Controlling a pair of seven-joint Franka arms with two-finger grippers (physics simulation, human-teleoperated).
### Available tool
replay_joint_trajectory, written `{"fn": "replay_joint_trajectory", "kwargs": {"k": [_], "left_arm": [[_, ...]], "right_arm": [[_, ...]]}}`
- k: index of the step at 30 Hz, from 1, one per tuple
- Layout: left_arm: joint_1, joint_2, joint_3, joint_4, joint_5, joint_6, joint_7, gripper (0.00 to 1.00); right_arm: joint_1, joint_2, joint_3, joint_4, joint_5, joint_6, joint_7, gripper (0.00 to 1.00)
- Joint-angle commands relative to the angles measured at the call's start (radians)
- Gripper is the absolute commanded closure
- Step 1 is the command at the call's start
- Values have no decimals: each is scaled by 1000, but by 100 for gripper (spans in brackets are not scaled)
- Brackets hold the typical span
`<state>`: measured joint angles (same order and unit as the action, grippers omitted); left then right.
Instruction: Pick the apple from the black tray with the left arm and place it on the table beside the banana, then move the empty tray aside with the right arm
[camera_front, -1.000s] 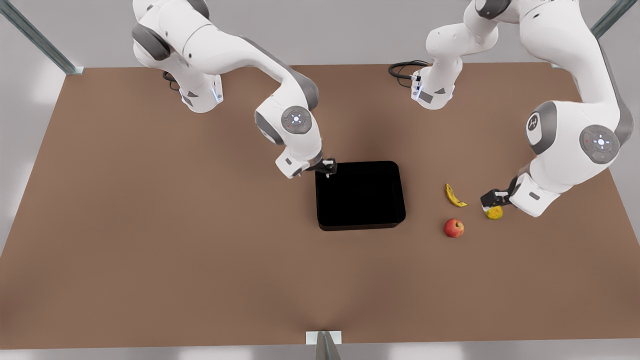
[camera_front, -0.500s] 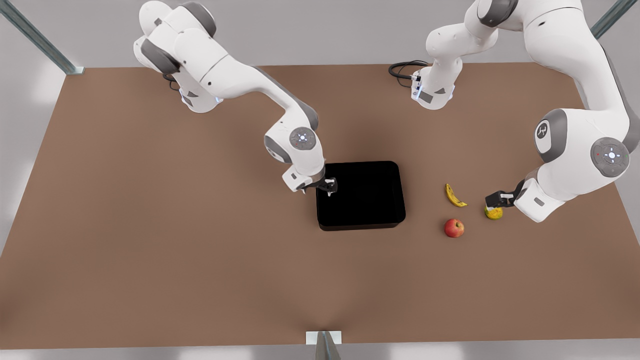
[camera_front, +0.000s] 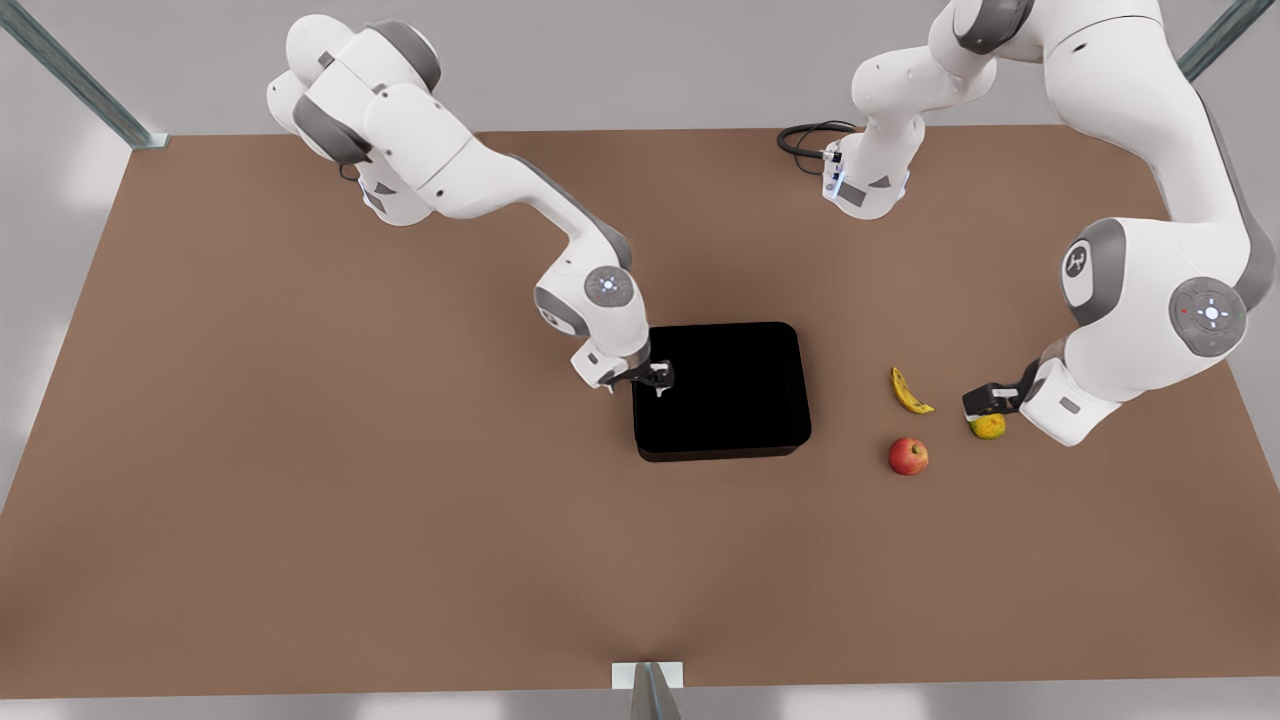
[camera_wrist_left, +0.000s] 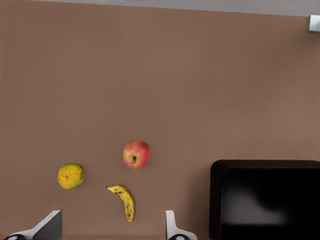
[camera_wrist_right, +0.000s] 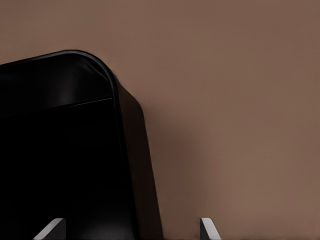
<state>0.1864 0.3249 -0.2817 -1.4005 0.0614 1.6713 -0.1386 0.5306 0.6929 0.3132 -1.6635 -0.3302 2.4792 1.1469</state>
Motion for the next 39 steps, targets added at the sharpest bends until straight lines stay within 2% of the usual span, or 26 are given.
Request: {"fn": "replay_joint_trajectory", "kwargs": {"k": [1,3,4,9,10,16,22,25,26,31,35,39], "left_arm": [[1,-1,-1,3,1,-1,-72,0],[7,-3,3,5,5,-1,-10,0],[33,-3,10,5,3,-1,91,0],[47,-1,9,3,5,-1,91,0],[42,-1,7,2,5,-1,90,0],[42,-1,6,3,3,-1,91,0],[42,-1,7,3,3,-1,91,0],[44,-1,7,3,3,-1,91,0],[44,-1,7,3,5,-1,91,0],[44,-1,7,3,5,-1,91,0],[42,-1,6,3,1,-1,91,0],[44,-1,4,3,5,-1,91,0]], "right_arm": [[-1,2,0,-8,-9,76,28,0],[-1,11,0,-8,-9,78,33,0],[-1,17,0,-7,-6,78,34,4],[-3,25,0,-4,0,76,39,40],[-4,23,0,-2,2,76,39,51],[-9,22,1,1,33,75,30,71],[-11,-7,3,1,34,53,13,81],[-24,-107,27,1,83,-129,-71,87],[-30,-147,24,-1,171,-177,-166,87],[-119,-271,3,2,301,-447,-481,89],[-124,-368,-172,13,473,-643,-808,89],[-124,-409,-345,57,533,-787,-1041,90]]}}
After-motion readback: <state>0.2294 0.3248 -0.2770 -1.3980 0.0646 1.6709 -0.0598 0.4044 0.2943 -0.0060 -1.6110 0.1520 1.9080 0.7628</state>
